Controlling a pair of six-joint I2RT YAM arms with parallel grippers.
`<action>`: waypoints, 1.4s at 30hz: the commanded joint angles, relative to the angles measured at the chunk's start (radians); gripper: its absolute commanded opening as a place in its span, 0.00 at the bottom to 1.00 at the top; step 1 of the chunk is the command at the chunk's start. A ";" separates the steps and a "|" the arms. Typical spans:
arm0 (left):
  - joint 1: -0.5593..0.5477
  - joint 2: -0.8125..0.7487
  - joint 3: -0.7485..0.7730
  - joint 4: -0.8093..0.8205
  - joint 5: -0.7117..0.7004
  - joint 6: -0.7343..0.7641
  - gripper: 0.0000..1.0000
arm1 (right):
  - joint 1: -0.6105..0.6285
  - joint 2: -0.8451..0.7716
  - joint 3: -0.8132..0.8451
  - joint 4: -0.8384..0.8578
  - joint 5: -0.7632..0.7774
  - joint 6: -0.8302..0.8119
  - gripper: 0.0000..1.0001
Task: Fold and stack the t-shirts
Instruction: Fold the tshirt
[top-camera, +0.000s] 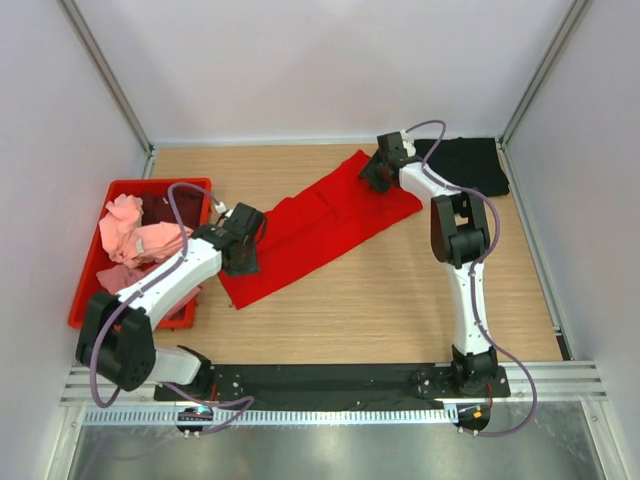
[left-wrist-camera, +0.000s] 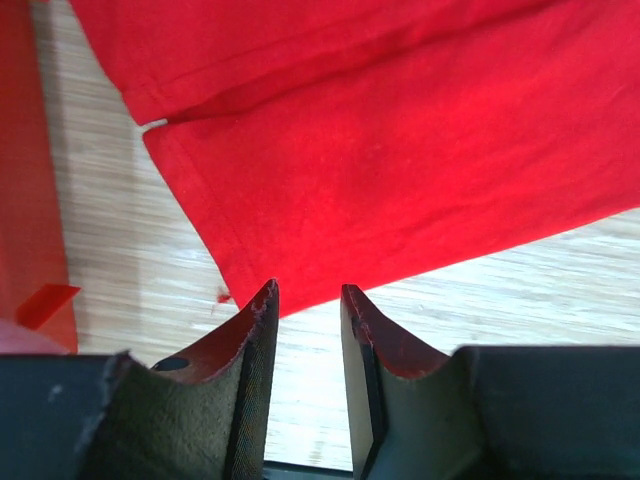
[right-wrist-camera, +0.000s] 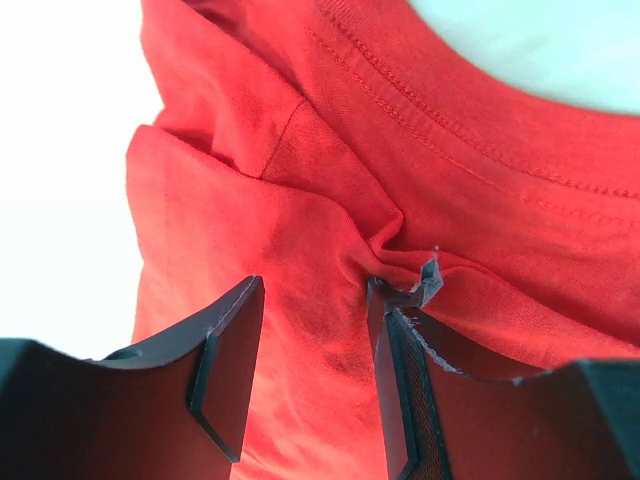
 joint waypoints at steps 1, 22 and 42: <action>-0.026 0.063 0.008 0.000 -0.010 0.022 0.32 | 0.023 0.103 0.073 0.098 -0.096 -0.072 0.53; -0.158 0.361 -0.011 0.138 0.022 -0.093 0.31 | -0.027 -0.504 -0.200 0.132 -0.240 -0.232 0.56; -0.480 0.318 -0.028 0.036 0.027 -0.365 0.30 | -0.131 -0.600 -0.686 0.255 -0.186 -0.125 0.55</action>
